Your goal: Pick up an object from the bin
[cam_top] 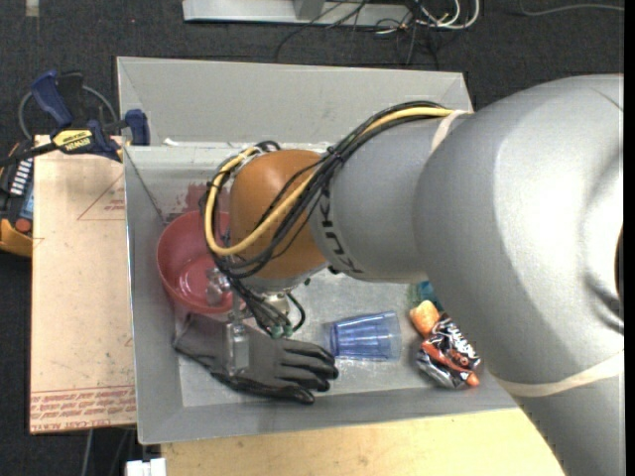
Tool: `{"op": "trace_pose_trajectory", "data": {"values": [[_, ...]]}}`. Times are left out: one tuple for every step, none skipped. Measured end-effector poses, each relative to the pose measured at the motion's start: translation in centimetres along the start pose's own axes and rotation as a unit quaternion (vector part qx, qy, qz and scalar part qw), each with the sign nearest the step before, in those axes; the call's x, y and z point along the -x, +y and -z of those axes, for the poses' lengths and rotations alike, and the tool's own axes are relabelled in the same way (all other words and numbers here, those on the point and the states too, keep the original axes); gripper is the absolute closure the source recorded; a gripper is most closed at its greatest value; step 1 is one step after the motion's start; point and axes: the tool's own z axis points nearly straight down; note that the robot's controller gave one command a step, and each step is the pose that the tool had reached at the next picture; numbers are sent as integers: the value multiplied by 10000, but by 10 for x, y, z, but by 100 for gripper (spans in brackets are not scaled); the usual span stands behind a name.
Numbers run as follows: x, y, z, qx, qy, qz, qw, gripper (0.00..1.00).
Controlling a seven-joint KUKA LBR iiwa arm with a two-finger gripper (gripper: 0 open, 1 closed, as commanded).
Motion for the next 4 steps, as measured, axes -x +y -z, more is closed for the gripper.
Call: {"op": "trace_pose_trajectory", "data": {"values": [[0,20,66,1,-58,404,9992,0],[0,0,-1,4,6,0,10000,0],[-31,17,-9,13,-59,-320,9995,0],[2,-32,-2,45,-97,-522,9986,100]]}}
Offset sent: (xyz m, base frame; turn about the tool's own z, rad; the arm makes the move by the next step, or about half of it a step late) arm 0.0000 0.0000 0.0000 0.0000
